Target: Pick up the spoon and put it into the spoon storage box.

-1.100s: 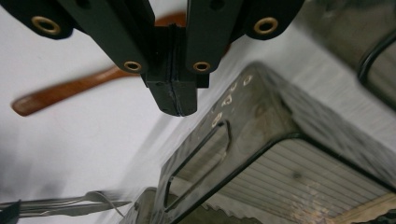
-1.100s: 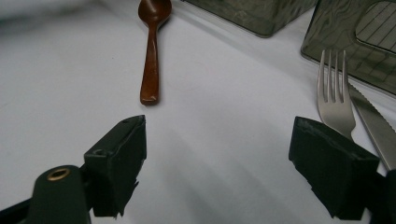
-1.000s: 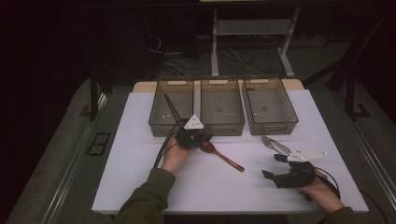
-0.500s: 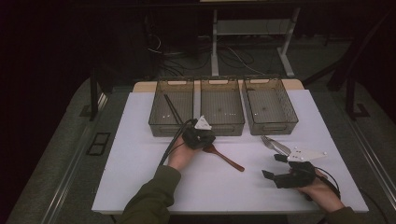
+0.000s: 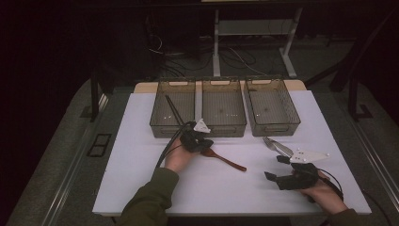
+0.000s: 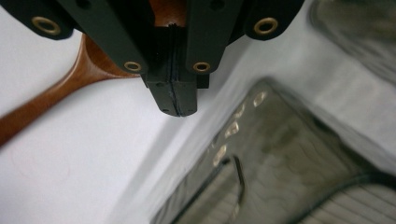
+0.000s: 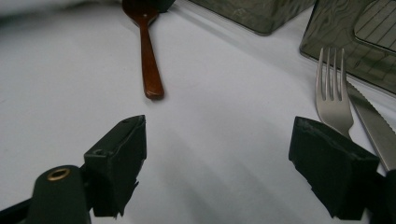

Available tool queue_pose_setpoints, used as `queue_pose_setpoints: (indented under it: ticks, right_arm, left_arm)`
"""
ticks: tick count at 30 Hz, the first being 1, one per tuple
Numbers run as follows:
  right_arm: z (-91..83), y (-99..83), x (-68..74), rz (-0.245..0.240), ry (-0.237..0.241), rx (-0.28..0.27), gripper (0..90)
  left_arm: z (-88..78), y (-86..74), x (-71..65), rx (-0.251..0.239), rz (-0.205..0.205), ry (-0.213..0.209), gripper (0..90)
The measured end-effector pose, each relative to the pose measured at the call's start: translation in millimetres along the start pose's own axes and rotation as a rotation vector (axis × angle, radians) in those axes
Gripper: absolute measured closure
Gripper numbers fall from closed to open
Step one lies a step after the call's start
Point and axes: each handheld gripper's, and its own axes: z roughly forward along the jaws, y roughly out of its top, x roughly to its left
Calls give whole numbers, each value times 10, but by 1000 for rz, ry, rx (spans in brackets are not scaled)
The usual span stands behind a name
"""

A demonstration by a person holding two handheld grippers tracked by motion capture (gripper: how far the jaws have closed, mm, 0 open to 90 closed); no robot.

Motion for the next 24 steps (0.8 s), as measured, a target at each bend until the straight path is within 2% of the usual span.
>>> queue_pose_setpoints:
  ticks: [11, 14, 15, 18, 20, 24]
  right_arm:
    - [-2, -2, -2, 3, -4, 1, 184]
    - [-1, -3, -2, 2, -2, 2, 184]
    - [-2, -2, -2, 3, -4, 1, 184]
    - [-5, 0, -2, 3, -3, -3, 184]
    - [-5, 0, 0, -1, -3, -3, 184]
    - [-2, 2, 1, -2, -2, -2, 184]
  left_arm:
    - [-159, -145, -75, 16, -8, -17, 888]
    - [-210, -186, -95, 25, 11, -20, 888]
    - [-227, -203, -121, 25, -8, -24, 888]
    - [-277, -245, -182, 28, -17, -33, 888]
    - [-332, -266, -223, 39, 0, -38, 888]
    - [-387, -284, -244, 15, -10, -39, 887]
